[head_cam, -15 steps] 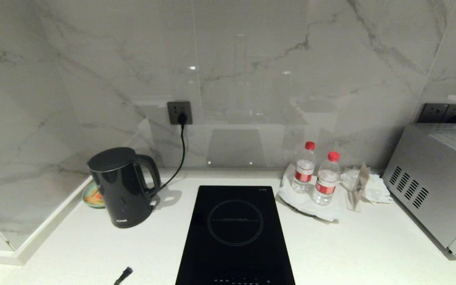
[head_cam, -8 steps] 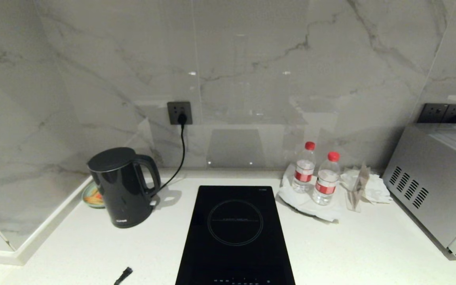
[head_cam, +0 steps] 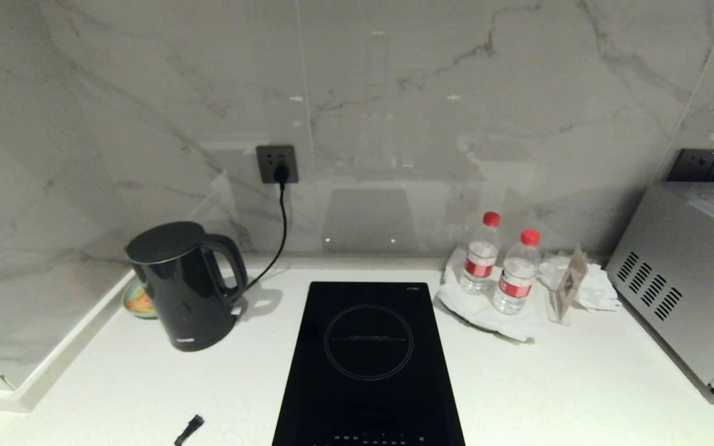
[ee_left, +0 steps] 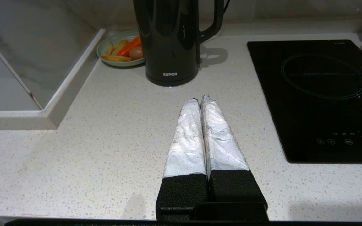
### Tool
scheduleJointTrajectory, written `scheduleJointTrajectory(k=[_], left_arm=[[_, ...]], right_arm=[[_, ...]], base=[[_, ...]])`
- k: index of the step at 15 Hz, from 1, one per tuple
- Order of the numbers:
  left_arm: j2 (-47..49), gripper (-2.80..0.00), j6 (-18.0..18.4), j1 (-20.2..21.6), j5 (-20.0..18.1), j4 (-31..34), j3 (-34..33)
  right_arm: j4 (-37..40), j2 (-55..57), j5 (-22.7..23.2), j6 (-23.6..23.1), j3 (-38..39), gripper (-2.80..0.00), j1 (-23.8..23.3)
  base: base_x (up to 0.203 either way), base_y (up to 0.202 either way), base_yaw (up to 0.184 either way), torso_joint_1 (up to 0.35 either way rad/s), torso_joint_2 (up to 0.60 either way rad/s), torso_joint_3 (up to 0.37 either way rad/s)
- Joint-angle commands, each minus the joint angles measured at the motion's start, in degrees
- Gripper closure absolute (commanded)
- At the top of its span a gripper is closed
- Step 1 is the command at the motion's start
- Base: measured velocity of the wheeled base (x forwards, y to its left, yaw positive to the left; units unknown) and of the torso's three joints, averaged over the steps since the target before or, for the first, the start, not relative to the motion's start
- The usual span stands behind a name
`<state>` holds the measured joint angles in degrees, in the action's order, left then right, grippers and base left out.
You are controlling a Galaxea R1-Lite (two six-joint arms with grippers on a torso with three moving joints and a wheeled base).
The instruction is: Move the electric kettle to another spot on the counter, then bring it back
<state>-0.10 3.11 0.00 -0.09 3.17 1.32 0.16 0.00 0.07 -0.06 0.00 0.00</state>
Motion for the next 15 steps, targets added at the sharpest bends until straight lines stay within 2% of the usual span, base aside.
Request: scheduleJointTrajectory(k=[1,15], left_arm=[[0.1,0.0,0.06,0.0,0.01,0.05,0.0],[0.1,0.0,-0.34,0.0,0.09,-0.01,0.0]], right_arm=[[0.02,0.05,0.01,-0.03,0.0,0.0,0.0],[0.02,0.0,0.01,-0.11,0.0,0.0,0.0]], base=[[0.0,0.0,0.0,0.002,0.0,-0.193],[0.0,0.0,0.0,0.003,0.0,-0.198]])
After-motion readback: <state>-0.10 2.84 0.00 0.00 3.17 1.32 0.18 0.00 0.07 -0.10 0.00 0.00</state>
